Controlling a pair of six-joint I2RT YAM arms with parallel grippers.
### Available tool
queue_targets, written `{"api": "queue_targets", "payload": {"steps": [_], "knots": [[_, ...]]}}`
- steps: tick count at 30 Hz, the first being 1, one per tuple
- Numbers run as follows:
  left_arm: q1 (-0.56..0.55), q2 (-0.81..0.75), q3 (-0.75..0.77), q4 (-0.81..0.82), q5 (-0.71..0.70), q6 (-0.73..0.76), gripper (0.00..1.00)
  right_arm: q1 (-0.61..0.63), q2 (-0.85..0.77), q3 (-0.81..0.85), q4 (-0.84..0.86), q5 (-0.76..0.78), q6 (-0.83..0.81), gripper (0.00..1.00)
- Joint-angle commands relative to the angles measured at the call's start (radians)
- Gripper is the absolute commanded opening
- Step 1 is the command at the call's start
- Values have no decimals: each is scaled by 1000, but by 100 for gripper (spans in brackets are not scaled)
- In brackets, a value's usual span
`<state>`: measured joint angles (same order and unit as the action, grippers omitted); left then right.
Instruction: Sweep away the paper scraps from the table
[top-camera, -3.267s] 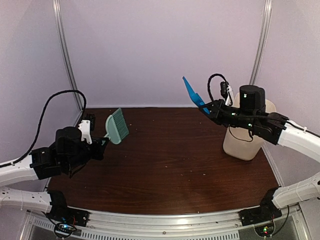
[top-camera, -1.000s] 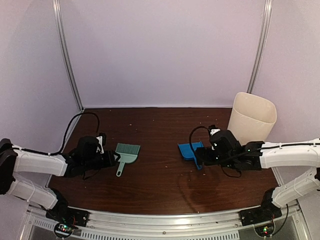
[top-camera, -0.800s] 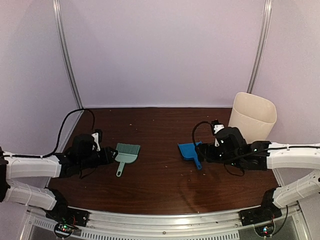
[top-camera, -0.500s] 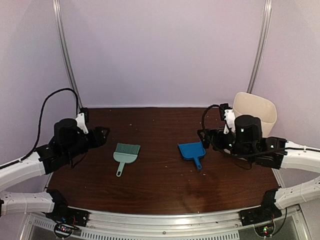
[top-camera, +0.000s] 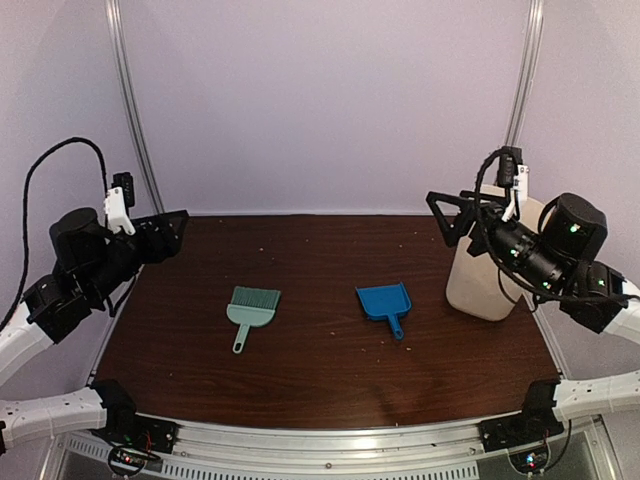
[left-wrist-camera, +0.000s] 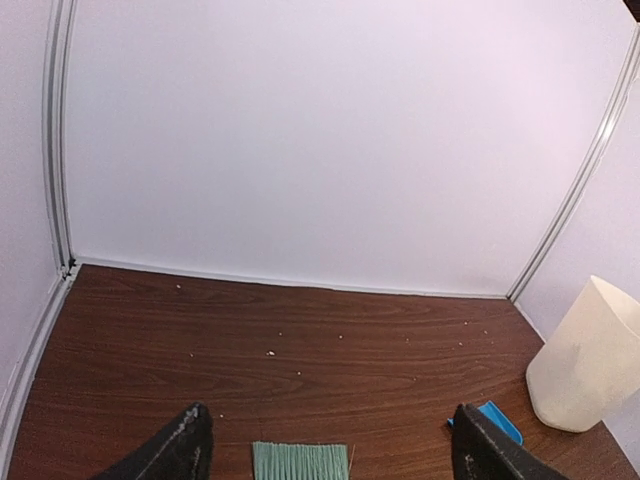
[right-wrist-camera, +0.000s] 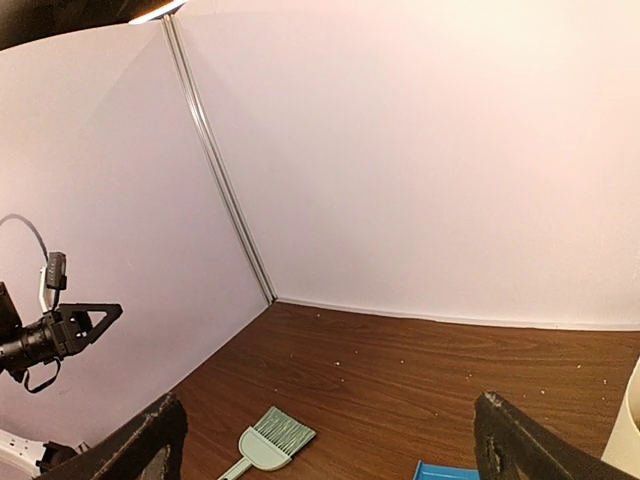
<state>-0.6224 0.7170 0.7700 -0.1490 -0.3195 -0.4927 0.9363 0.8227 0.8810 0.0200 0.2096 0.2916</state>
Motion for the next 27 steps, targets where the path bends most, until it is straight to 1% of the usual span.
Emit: {"api": "queue_targets", "payload": {"steps": [1, 4, 16, 21, 27], "knots": [[4, -64, 3, -3, -23, 77, 84, 6, -47, -4, 19, 47, -30, 100], [4, -106, -38, 39, 1, 93, 84, 5, -75, -30, 24, 88, -21, 100], [3, -176, -71, 18, -3, 88, 83, 6, -173, -121, 54, 66, -9, 100], [3, -194, -73, 15, -5, 84, 83, 5, -189, -141, 71, 51, -6, 100], [3, -199, -81, 15, -17, 81, 83, 5, -155, -124, 52, 54, -8, 100]]}}
